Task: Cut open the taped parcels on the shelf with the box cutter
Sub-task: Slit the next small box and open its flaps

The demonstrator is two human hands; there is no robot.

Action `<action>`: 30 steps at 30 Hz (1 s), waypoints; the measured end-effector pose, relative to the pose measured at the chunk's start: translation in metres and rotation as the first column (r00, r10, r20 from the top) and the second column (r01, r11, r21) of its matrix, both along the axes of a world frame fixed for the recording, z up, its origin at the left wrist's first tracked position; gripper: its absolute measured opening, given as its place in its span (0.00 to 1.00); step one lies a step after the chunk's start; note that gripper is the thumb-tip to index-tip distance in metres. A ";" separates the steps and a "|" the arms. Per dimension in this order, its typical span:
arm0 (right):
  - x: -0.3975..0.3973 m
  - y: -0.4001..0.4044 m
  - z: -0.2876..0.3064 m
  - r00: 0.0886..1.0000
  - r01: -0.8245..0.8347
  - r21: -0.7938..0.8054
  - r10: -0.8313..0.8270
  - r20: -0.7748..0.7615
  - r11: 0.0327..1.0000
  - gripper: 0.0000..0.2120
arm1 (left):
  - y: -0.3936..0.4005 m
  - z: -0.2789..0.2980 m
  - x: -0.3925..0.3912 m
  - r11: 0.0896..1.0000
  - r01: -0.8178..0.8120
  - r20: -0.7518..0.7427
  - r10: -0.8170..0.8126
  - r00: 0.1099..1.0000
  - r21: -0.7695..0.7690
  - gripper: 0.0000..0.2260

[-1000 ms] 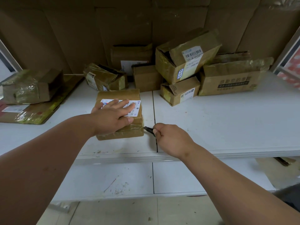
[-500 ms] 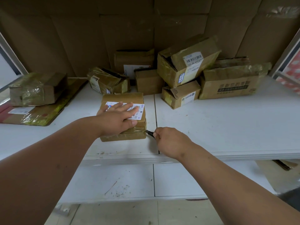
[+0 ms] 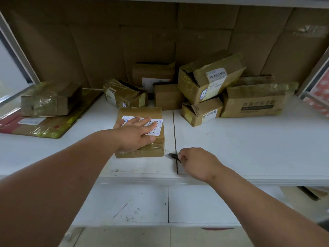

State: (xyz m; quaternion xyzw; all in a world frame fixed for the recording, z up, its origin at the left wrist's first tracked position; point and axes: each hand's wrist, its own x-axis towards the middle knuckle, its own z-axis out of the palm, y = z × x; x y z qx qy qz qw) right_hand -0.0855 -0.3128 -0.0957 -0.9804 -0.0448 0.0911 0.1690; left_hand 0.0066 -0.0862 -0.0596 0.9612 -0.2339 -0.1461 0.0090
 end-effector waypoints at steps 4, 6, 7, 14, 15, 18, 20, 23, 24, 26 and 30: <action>0.000 0.002 0.005 0.993 0.114 0.377 -0.089 -0.082 0.919 0.09 | 0.000 0.000 0.000 1.000 0.005 -0.002 -0.005 1.000 -0.008 0.26; -0.001 0.003 0.011 0.983 0.173 0.475 -0.120 -0.139 0.863 0.09 | 0.002 -0.001 0.000 1.000 0.006 0.005 -0.006 1.000 -0.016 0.26; 0.000 0.002 0.014 0.978 0.192 0.495 -0.123 -0.169 0.847 0.10 | 0.002 -0.001 0.000 1.000 0.003 0.008 -0.003 1.000 -0.020 0.26; 0.001 -0.005 0.021 0.996 0.040 0.319 -0.014 -0.085 0.947 0.04 | 0.002 -0.002 -0.001 1.000 -0.001 0.011 0.001 1.000 -0.026 0.26; 0.001 -0.006 0.020 0.999 0.009 0.262 0.003 -0.045 0.965 0.05 | 0.002 -0.002 -0.001 1.000 0.000 0.014 0.000 1.000 -0.025 0.26; 0.001 -0.010 0.014 0.998 -0.046 0.065 0.042 0.055 0.997 0.06 | 0.002 -0.002 -0.001 1.000 0.003 0.015 -0.003 1.000 -0.025 0.26; 0.001 -0.010 0.010 0.994 -0.065 0.003 0.065 0.087 0.998 0.05 | 0.002 -0.003 0.000 1.000 0.005 0.015 -0.004 1.000 -0.025 0.26; 0.002 -0.008 0.006 0.991 -0.095 -0.013 0.096 0.092 0.995 0.05 | 0.002 -0.004 0.001 1.000 0.006 0.020 -0.006 1.000 -0.025 0.26; 0.002 -0.006 0.006 0.990 -0.099 -0.014 0.100 0.096 0.995 0.05 | 0.002 -0.004 0.001 1.000 0.005 0.020 -0.004 1.000 -0.027 0.26; 0.005 -0.003 0.005 0.988 -0.107 -0.016 0.108 0.112 0.994 0.05 | 0.002 -0.004 0.001 1.000 0.004 0.024 -0.003 1.000 -0.029 0.26; 0.007 0.003 0.003 0.983 -0.125 -0.036 0.128 0.133 0.992 0.04 | 0.003 -0.006 0.001 1.000 0.002 0.022 -0.001 1.000 -0.030 0.26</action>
